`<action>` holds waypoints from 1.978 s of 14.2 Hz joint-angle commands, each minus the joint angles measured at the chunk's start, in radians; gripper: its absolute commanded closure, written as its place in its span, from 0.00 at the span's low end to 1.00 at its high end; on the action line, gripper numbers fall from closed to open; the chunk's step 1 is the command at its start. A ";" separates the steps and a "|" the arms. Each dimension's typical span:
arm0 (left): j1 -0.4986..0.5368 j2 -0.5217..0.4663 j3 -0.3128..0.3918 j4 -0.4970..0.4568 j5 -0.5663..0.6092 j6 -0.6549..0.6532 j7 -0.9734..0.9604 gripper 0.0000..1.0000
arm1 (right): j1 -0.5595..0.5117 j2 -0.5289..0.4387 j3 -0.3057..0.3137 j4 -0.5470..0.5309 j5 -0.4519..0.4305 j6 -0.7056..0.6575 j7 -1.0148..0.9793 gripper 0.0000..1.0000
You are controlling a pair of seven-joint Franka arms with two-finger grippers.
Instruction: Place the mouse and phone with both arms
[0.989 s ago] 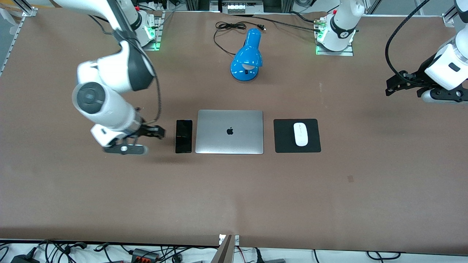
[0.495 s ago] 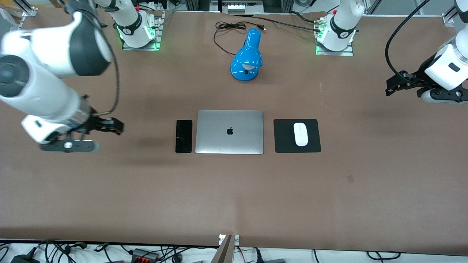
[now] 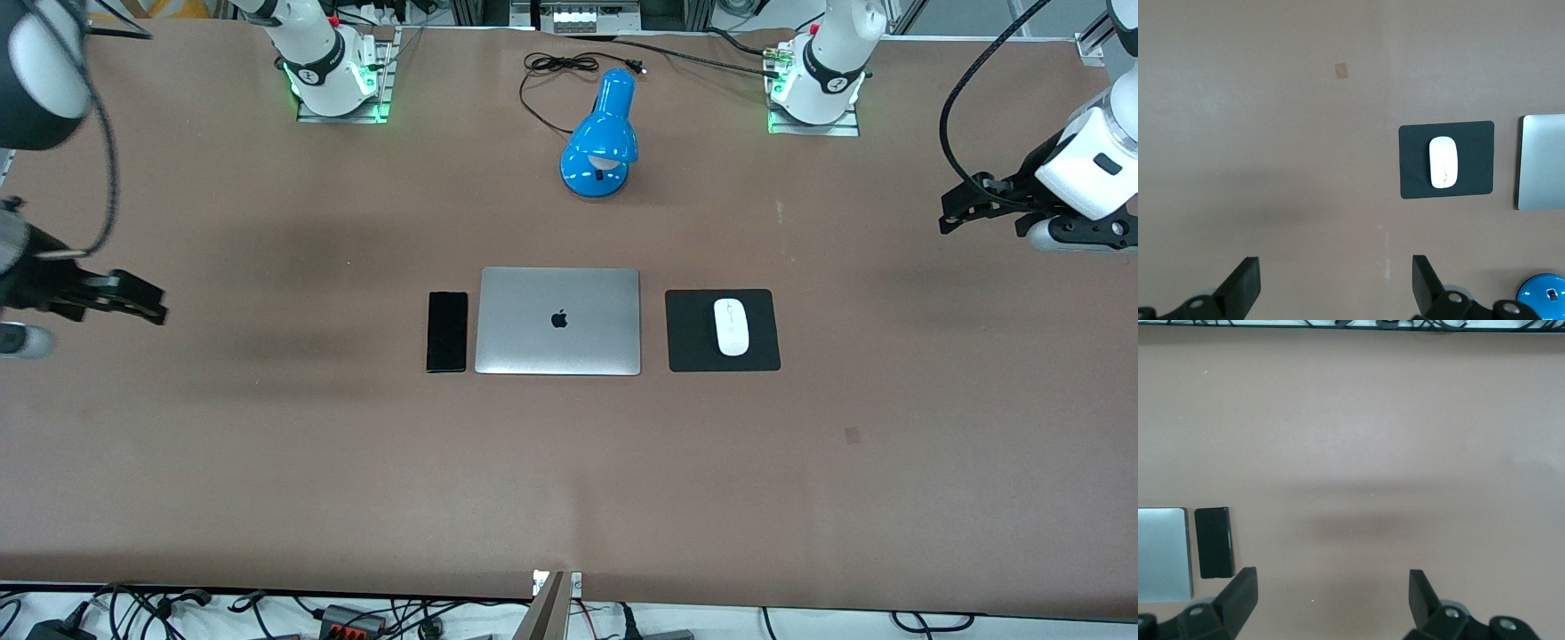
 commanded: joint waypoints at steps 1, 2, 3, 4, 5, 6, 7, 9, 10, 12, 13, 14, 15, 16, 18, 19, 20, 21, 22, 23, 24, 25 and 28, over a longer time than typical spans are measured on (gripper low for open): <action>0.002 0.012 0.002 0.029 0.007 -0.021 0.016 0.00 | -0.052 -0.050 0.045 -0.070 0.007 0.022 -0.033 0.00; 0.002 0.012 0.002 0.028 0.007 -0.021 0.016 0.00 | -0.052 -0.061 0.045 -0.082 0.001 0.038 -0.040 0.00; 0.002 0.012 0.002 0.029 0.007 -0.021 0.016 0.00 | -0.052 -0.068 0.044 -0.086 -0.007 0.035 -0.042 0.00; 0.002 0.012 0.002 0.029 0.008 -0.021 0.016 0.00 | -0.055 -0.071 0.039 -0.087 -0.010 0.036 -0.048 0.00; 0.002 0.012 0.002 0.028 0.007 -0.021 0.014 0.00 | -0.057 -0.081 0.036 -0.101 -0.011 0.036 -0.063 0.00; 0.002 0.011 0.002 0.029 0.007 -0.021 0.014 0.00 | -0.057 -0.102 0.036 -0.139 -0.015 0.045 -0.066 0.00; 0.002 0.012 0.002 0.029 0.007 -0.021 0.014 0.00 | -0.057 -0.131 0.036 -0.195 -0.015 0.077 -0.066 0.00; 0.000 0.012 0.002 0.029 0.007 -0.021 0.014 0.00 | -0.055 -0.224 0.036 -0.364 -0.015 0.174 -0.065 0.00; 0.000 0.012 0.002 0.028 0.007 -0.021 0.014 0.00 | -0.055 -0.270 0.036 -0.433 -0.015 0.211 -0.066 0.00; 0.002 0.011 0.002 0.029 0.007 -0.021 0.014 0.00 | -0.055 -0.323 0.036 -0.509 -0.016 0.219 -0.066 0.00; 0.000 0.012 0.002 0.029 0.007 -0.021 0.014 0.00 | -0.058 -0.334 0.036 -0.524 -0.015 0.222 -0.066 0.00; 0.000 0.011 0.002 0.029 0.007 -0.021 0.014 0.00 | -0.058 -0.335 0.036 -0.521 -0.015 0.216 -0.066 0.00; 0.000 0.012 0.002 0.028 0.007 -0.021 0.014 0.00 | -0.061 -0.335 0.036 -0.512 -0.013 0.188 -0.065 0.00; 0.000 0.012 0.002 0.029 0.007 -0.021 0.014 0.00 | -0.061 -0.329 0.036 -0.491 -0.013 0.152 -0.066 0.00; 0.002 0.012 0.002 0.028 0.007 -0.021 0.014 0.00 | -0.061 -0.314 0.036 -0.468 -0.013 0.142 -0.066 0.00; 0.002 0.012 0.002 0.029 0.007 -0.021 0.014 0.00 | -0.066 -0.314 0.036 -0.465 -0.011 0.144 -0.065 0.00; 0.001 0.011 0.002 0.029 0.007 -0.021 0.014 0.00 | -0.069 -0.314 0.033 -0.464 -0.001 0.148 -0.063 0.00; 0.000 0.012 0.002 0.029 0.007 -0.021 0.014 0.00 | -0.077 -0.315 0.027 -0.464 0.001 0.147 -0.063 0.00; 0.000 0.012 0.002 0.028 0.007 -0.021 0.014 0.00 | -0.077 -0.318 0.027 -0.463 0.001 0.144 -0.063 0.00; 0.000 0.012 0.002 0.028 0.007 -0.021 0.014 0.00 | -0.077 -0.320 0.027 -0.463 0.001 0.144 -0.063 0.00; 0.000 0.011 0.002 0.028 0.007 -0.021 0.014 0.00 | -0.077 -0.320 0.027 -0.461 0.001 0.148 -0.063 0.00; 0.000 0.012 0.002 0.029 0.007 -0.021 0.014 0.00 | -0.077 -0.320 0.027 -0.461 0.002 0.148 -0.063 0.00; 0.000 0.012 0.002 0.029 0.007 -0.021 0.014 0.00 | -0.103 -0.317 0.042 -0.458 0.004 0.153 -0.063 0.00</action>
